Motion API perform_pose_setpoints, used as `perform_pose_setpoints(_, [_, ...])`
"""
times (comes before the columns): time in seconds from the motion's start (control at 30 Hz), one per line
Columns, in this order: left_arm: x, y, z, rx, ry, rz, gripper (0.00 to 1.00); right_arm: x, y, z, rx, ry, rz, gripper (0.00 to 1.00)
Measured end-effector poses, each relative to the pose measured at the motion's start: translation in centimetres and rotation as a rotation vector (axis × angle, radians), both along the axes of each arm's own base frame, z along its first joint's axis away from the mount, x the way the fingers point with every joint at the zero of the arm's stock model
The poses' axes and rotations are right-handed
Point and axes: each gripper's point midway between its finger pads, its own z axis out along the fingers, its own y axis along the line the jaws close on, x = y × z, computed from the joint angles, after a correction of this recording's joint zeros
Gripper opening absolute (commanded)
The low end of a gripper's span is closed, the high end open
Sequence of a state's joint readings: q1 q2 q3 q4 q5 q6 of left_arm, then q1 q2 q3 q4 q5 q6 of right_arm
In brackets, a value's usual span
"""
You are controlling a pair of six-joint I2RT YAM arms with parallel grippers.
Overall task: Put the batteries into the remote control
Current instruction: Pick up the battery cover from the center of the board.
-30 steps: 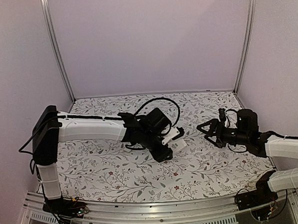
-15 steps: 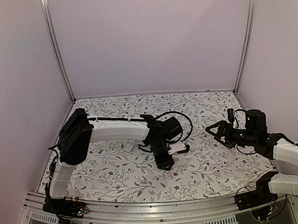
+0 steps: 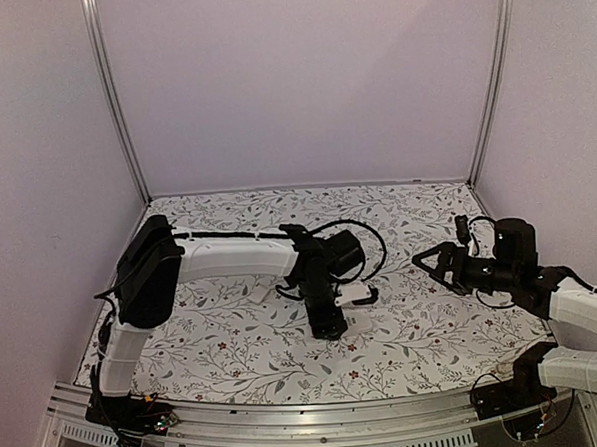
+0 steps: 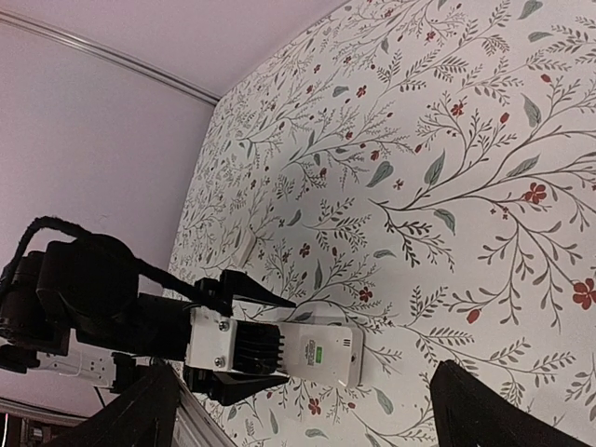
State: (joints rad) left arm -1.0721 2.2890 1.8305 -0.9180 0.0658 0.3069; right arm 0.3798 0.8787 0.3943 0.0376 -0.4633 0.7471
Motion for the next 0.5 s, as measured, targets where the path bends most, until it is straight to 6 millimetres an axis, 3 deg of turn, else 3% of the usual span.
perform_pose_setpoints(0.1, [0.7, 1.8, 1.9, -0.060, -0.036, 0.093, 0.72, -0.2, 0.1, 0.0, -0.012, -0.005, 0.017, 0.96])
perform_pose_setpoints(0.17, [1.8, 4.1, 4.6, -0.131, -0.069, 0.200, 0.66, -0.3, 0.1, 0.1, -0.023, -0.014, 0.031, 0.95])
perform_pose_setpoints(0.27, [5.1, 7.9, 9.2, -0.261, -0.140, 0.391, 0.54, -0.4, 0.3, 0.4, -0.035, -0.033, 0.056, 0.95])
perform_pose_setpoints(0.33, [7.4, 10.4, 10.8, -0.318, -0.183, 0.516, 0.50, -0.5, 0.5, 0.8, -0.038, -0.046, 0.077, 0.95])
perform_pose_setpoints(0.4, [9.1, 12.3, 10.5, -0.326, -0.200, 0.614, 0.47, -0.5, 0.7, 1.1, -0.042, -0.059, 0.091, 0.95])
perform_pose_setpoints(0.5, [9.9, 13.9, 8.0, -0.273, -0.183, 0.695, 0.43, -0.6, 0.9, 1.5, -0.044, -0.071, 0.113, 0.94])
